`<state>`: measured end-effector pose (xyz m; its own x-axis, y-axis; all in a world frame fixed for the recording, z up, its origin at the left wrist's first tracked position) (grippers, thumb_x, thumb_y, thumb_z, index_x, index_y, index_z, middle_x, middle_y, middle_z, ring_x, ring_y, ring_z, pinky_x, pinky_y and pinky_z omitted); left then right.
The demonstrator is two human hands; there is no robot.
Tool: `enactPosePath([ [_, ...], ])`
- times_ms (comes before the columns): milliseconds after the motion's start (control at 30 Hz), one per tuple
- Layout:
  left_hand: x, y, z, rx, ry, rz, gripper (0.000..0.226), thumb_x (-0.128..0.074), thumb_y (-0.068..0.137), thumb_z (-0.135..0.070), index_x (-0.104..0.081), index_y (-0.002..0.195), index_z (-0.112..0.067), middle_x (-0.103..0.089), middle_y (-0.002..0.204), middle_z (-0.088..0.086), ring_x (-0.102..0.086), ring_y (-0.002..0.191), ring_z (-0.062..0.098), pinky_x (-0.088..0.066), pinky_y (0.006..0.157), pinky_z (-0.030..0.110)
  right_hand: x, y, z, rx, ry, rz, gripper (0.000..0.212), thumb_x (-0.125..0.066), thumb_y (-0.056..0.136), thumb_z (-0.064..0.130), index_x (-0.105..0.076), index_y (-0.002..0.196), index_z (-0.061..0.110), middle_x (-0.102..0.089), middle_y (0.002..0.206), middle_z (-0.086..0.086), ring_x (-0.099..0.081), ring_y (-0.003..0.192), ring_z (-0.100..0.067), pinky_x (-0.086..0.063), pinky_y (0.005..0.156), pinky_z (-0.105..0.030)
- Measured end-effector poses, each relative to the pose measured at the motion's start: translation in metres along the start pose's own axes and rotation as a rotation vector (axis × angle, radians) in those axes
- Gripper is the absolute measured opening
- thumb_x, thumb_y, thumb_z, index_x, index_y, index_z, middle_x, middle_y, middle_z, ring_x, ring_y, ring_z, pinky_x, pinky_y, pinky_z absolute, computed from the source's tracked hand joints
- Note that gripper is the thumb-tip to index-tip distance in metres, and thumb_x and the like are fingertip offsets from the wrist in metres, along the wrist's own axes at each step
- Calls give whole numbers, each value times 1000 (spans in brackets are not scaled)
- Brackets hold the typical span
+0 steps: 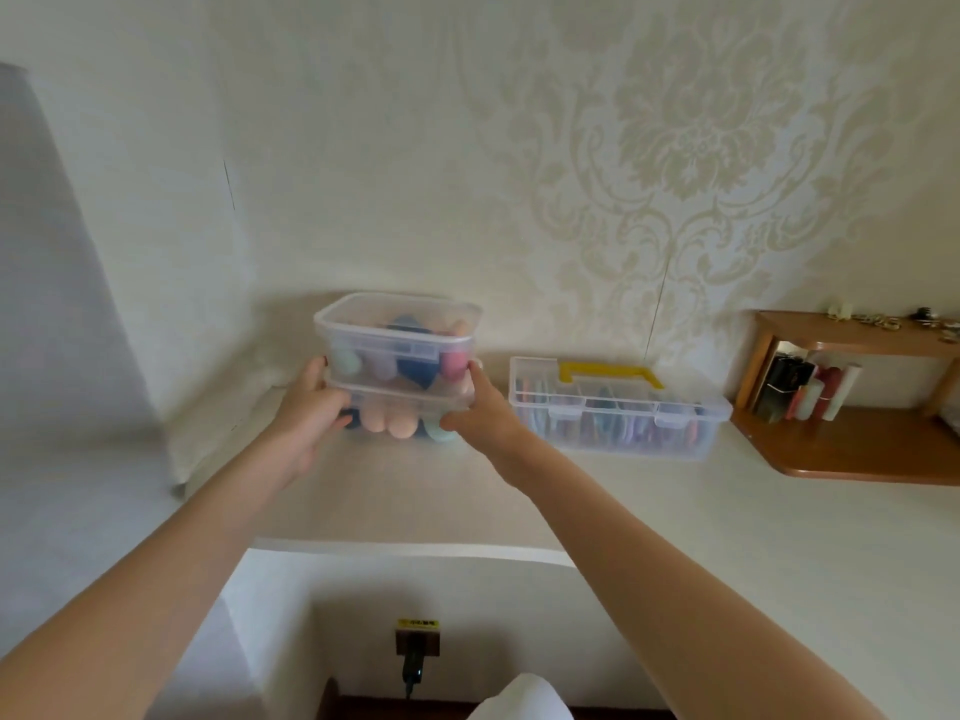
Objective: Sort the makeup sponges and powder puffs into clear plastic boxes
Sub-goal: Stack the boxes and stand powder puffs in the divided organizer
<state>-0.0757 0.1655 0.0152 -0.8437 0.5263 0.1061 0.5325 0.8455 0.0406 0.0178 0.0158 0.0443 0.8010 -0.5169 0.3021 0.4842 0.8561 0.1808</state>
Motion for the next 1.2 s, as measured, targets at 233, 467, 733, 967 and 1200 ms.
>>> enactPosePath([
  [233, -43, -15, -87, -283, 10, -7, 49, -53, 84, 1, -40, 127, -19, -55, 100, 4, -59, 86, 18, -52, 76, 31, 94, 6, 30, 33, 29, -349, 65, -43, 82, -12, -37, 140, 17, -56, 78, -1, -51, 70, -14, -45, 67, -20],
  [467, -152, -35, -78, -239, 52, 248, 58, -46, 84, 2, -36, 135, -23, -53, 127, 12, -53, 107, 20, -46, 86, 30, 192, -28, -3, -162, -126, -532, 66, -35, 85, -11, -35, 142, 21, -52, 111, -3, -51, 94, -16, -46, 86, -31],
  [733, -160, -47, -46, -140, 173, 148, 68, -47, 91, -10, -12, 148, -18, -25, 150, 12, -32, 135, 24, -31, 99, 28, 238, -61, -65, -449, -98, -693, 50, -33, 97, 2, -29, 145, 15, -42, 132, -8, -52, 108, -24, -39, 96, -33],
  [967, -141, -41, -37, -147, 248, 110, 40, -53, 85, -5, -45, 125, -7, -56, 120, 15, -56, 110, 32, -44, 87, 33, 198, -37, -79, -530, -117, -491, 38, -37, 94, 3, -52, 128, 11, -52, 131, -15, -49, 120, -33, -41, 105, -42],
  [1200, -43, 0, -18, -99, 400, -159, 49, -59, 83, -17, -47, 128, -5, -53, 128, 20, -49, 120, 39, -40, 103, 48, 104, 18, -63, -429, -52, -223, 39, -41, 90, 2, -53, 126, 10, -55, 126, -22, -51, 118, -37, -38, 107, -46],
])
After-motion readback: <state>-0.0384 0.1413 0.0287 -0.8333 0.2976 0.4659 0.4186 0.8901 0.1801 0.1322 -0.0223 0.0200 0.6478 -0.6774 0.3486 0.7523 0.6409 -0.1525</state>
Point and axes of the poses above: each hand's wrist, its own y-axis towards the middle knuckle, its own x-axis out of the back of the hand, z = x × y, the point moved 7 cm from there along y, towards the middle knuckle
